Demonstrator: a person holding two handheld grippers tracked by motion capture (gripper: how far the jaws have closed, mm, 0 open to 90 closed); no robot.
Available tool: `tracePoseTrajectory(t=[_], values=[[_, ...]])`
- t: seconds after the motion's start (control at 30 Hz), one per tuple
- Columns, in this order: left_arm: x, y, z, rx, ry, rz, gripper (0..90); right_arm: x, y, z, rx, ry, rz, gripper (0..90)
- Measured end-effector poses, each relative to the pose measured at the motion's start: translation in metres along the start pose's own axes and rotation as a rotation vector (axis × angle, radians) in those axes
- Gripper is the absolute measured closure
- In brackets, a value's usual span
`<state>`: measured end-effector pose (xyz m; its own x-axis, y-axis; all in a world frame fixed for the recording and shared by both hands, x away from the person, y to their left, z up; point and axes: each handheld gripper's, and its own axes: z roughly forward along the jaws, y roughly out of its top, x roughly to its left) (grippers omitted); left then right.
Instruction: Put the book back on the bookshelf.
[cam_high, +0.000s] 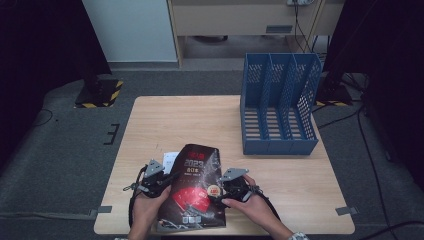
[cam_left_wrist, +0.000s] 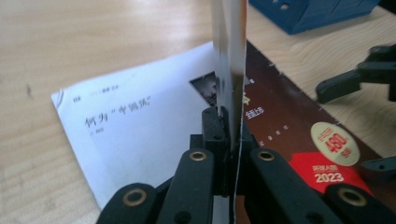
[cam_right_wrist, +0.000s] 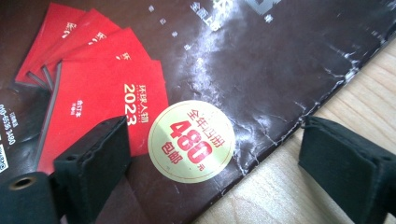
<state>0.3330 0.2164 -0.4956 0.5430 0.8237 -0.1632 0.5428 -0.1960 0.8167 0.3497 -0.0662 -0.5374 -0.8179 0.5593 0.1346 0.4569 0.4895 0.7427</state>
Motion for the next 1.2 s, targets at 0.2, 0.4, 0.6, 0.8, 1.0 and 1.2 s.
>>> tracePoseTrajectory(t=[0.2,0.4,0.6,0.8,1.0,1.2], values=[[-0.005,0.005,-0.010,-0.069,-0.009,0.007,89.8,-0.003,0.000,-0.001,-0.008,0.010,0.022,7.7],[-0.005,0.006,-0.014,-0.106,-0.017,0.012,89.8,-0.005,0.000,0.000,-0.018,0.035,0.040,7.6],[-0.009,0.009,-0.018,-0.133,-0.023,0.043,89.9,-0.005,0.002,-0.001,-0.009,0.051,0.056,7.8],[-0.013,0.011,-0.023,-0.157,-0.028,0.073,89.8,-0.007,0.004,0.000,0.002,0.069,0.064,7.6],[-0.012,0.010,-0.022,-0.158,-0.029,0.064,89.8,-0.006,0.008,0.003,0.010,0.108,0.071,9.1],[-0.005,0.006,-0.015,-0.118,0.004,0.025,88.1,-0.003,0.006,0.004,-0.001,0.094,0.052,9.4]])
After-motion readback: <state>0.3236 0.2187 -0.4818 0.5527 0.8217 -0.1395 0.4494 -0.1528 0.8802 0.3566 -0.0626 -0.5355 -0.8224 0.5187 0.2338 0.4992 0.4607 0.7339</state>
